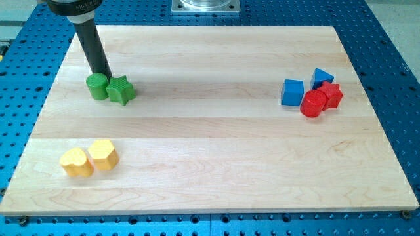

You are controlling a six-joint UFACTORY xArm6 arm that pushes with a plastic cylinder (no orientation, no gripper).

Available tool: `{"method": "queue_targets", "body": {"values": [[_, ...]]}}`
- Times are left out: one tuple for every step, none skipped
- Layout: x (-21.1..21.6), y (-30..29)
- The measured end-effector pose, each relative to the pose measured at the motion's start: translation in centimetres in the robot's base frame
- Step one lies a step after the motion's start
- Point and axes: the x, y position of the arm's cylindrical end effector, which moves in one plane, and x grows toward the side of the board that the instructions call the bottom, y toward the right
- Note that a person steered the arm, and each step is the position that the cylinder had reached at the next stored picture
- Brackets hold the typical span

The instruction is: Separate the green star from the green circle

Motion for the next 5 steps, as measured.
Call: {"method": "queue_targets", "body": {"values": [[2.2, 0.0], [3.1, 0.7], [3.1, 2.9], [3.4, 3.0], [5.9, 8.4]]}}
